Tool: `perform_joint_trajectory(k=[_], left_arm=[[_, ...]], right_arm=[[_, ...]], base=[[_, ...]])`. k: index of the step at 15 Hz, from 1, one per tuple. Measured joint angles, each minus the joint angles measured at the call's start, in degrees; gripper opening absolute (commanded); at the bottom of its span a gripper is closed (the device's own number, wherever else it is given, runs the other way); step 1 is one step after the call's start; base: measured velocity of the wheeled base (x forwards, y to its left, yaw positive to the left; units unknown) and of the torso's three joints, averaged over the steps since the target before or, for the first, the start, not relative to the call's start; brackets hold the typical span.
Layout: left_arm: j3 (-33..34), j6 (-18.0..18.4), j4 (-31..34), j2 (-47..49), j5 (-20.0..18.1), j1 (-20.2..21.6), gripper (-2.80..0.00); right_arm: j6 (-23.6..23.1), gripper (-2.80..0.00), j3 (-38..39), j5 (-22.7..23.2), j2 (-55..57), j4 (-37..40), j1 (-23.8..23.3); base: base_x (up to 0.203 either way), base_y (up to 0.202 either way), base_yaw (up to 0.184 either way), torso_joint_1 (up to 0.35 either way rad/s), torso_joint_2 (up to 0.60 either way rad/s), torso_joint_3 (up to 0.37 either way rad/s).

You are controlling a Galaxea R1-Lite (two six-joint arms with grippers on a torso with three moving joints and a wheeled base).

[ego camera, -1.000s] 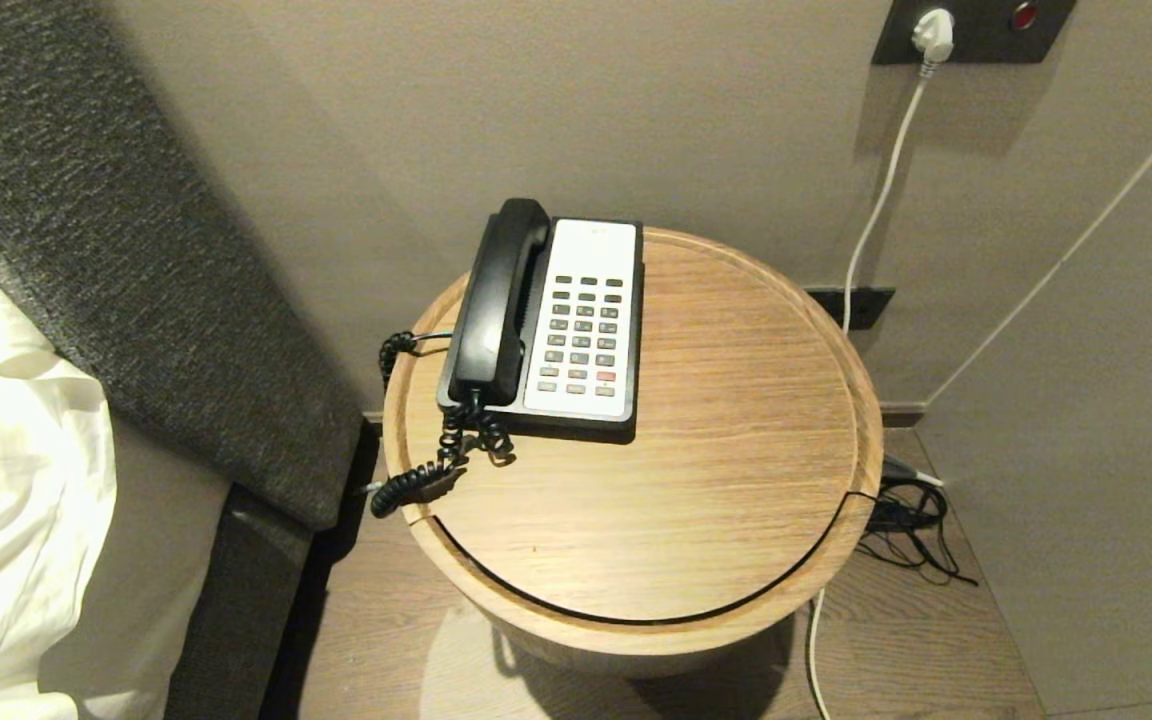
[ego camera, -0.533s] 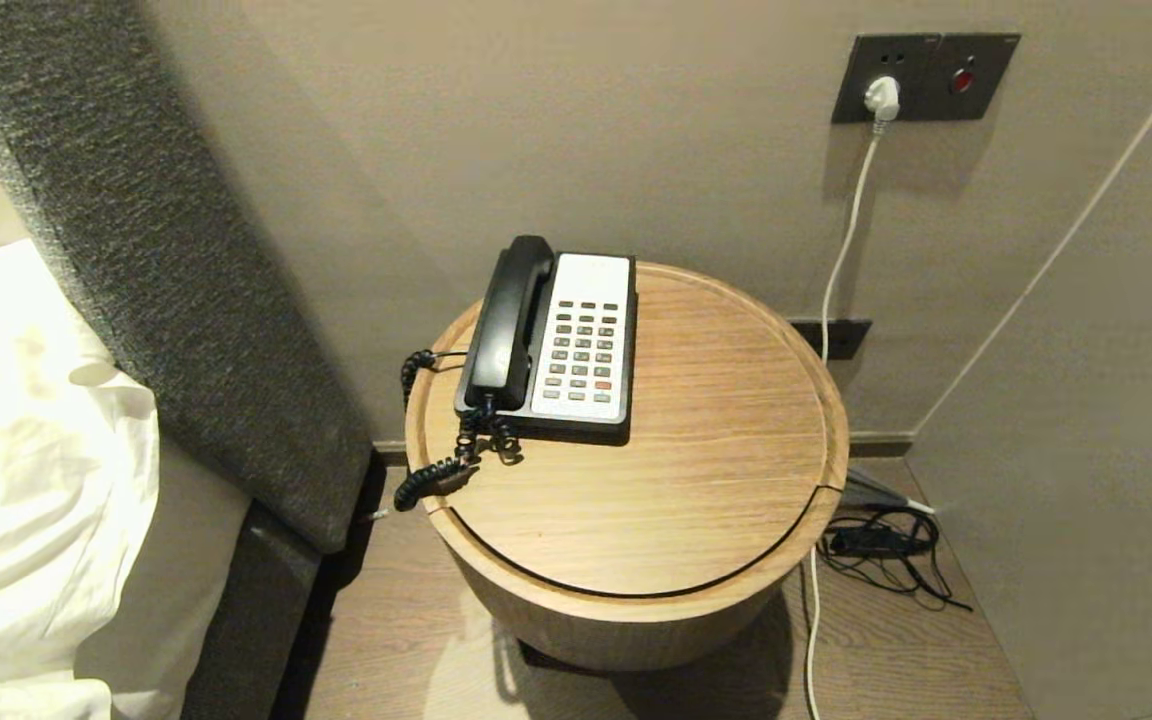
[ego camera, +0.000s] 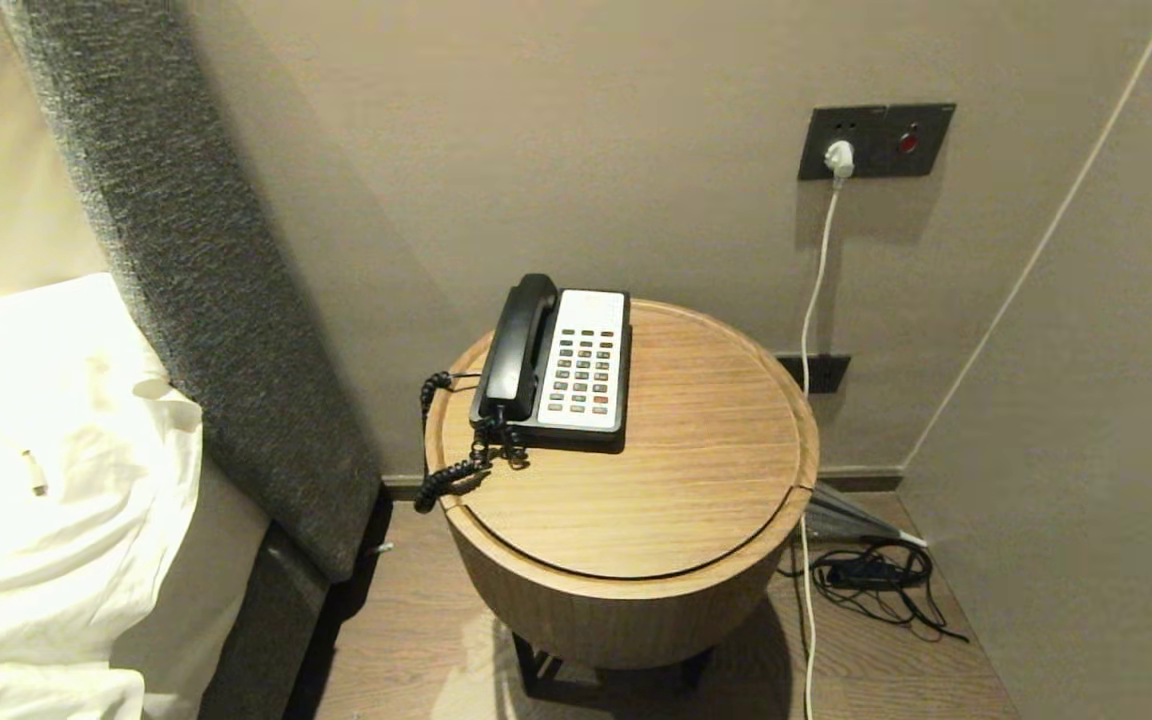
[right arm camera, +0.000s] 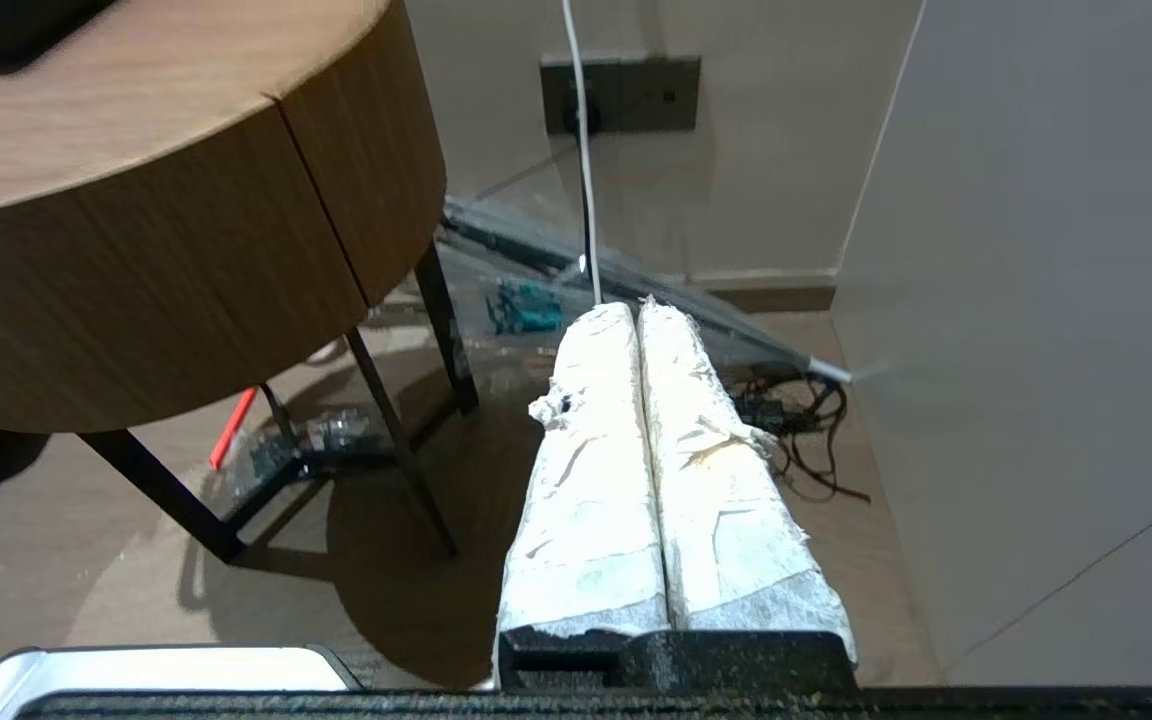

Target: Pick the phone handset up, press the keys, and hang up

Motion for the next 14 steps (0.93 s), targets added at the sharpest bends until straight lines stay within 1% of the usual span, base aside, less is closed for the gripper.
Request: perform_joint_trajectory(k=[9, 14], left_arm=[[0.0, -0.4, 0.0, 0.0, 0.0, 0.0, -2.80], [0.0, -0.2, 0.0, 0.0, 0.0, 0.0, -2.80]], right_arm=[[0.0, -2.80, 0.0, 0.0, 0.0, 0.0, 0.0], [0.0, -2.80, 0.0, 0.0, 0.0, 0.0, 0.0]], base=[[0.000, 0.000, 0.000, 0.000, 0.00, 0.200], [0.000, 0.000, 0.000, 0.001, 0.00, 0.036]])
